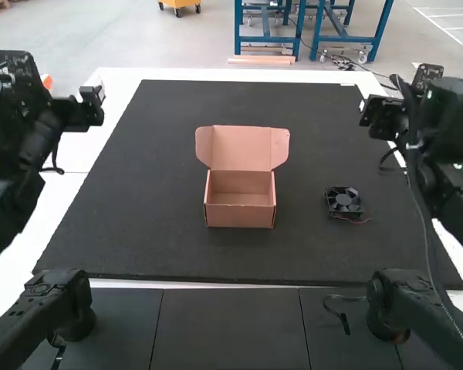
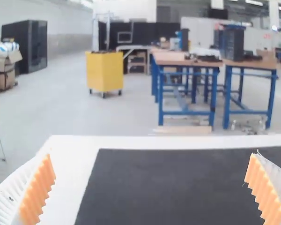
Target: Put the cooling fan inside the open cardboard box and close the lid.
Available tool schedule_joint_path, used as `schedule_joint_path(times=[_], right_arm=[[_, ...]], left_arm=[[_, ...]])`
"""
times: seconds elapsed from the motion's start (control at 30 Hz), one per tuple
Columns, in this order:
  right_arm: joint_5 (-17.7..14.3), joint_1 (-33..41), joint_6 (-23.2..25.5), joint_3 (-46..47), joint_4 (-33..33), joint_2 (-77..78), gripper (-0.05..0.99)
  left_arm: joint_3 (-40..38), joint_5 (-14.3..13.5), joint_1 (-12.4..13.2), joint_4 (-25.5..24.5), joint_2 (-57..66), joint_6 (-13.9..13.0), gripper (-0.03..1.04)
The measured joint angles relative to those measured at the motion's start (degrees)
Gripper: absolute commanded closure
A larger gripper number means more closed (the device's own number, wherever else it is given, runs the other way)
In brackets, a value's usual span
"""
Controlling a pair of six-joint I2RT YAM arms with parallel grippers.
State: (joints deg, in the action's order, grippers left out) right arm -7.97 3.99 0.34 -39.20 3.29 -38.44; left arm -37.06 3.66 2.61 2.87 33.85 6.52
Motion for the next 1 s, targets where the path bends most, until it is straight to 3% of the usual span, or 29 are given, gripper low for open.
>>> schedule_joint_path(times=[0.17, 0.27, 0.37, 0.6, 0.7, 0.83, 1.0], right_arm=[[0.09, 0.00, 0.07, -15.63, 19.34, -8.83, 0.03], [0.96, -0.04, 0.15, -20.90, 27.36, -13.66, 0.03], [1.09, -0.11, 0.09, -21.42, 29.07, -16.72, 0.03], [0.42, -1.86, 0.39, -20.28, 29.07, -21.86, 0.02], [0.35, -3.32, 1.55, -20.20, 29.44, -24.41, 0.03], [0.68, -5.79, -0.15, -18.51, 29.55, -25.62, 0.02], [1.01, -6.91, -2.73, -17.94, 30.64, -28.39, 0.02]], left_arm=[[-12.59, 5.55, 0.00, -9.99, 12.26, -0.85, 0.05], [-14.36, 7.58, -0.79, -11.74, 16.50, -1.27, 0.05], [-13.99, 8.22, -4.28, -14.58, 20.26, -1.64, 0.05], [-12.57, 8.15, -17.20, -17.62, 21.46, -2.27, 0.05], [-12.57, 7.69, -21.46, -20.37, 21.46, -2.25, 0.05], [-12.57, 6.16, -25.62, -24.20, 21.46, -2.25, 0.05], [-12.70, 4.70, -28.04, -30.71, 21.46, -2.25, 0.05]])
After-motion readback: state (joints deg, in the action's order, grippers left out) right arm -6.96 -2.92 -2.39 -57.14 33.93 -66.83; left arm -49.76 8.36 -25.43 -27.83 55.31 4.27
